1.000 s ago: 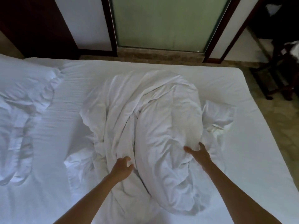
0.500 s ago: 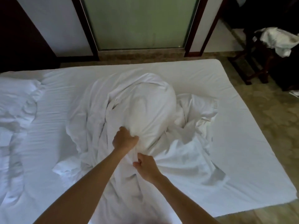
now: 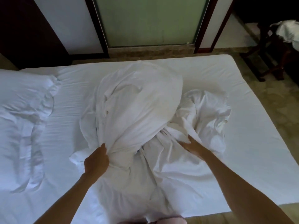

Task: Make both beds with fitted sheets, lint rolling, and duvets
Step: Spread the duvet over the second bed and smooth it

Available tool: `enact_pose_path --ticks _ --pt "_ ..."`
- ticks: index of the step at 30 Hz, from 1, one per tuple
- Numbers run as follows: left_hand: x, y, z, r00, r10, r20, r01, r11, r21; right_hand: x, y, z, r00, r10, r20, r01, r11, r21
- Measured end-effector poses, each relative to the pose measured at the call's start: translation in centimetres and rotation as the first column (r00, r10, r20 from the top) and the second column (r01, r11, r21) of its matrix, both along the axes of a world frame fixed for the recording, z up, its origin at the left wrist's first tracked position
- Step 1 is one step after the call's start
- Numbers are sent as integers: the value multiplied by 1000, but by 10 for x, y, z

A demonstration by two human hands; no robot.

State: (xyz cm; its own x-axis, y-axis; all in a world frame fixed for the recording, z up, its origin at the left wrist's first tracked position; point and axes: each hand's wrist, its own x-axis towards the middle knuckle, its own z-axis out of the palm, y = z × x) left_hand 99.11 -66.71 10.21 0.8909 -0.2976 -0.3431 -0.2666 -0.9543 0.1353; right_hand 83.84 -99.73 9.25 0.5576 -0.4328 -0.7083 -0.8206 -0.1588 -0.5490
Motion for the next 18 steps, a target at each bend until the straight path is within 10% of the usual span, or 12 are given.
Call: enact_pose_path --ticks 10,18 --pt "-16 37 -11 946 217 -241 -190 973 128 -29 145 -15 904 426 44 -428 897 110" --pt "11 -47 37 974 111 -199 -122 992 -41 -28 107 -3 987 161 -8 -161 987 -1"
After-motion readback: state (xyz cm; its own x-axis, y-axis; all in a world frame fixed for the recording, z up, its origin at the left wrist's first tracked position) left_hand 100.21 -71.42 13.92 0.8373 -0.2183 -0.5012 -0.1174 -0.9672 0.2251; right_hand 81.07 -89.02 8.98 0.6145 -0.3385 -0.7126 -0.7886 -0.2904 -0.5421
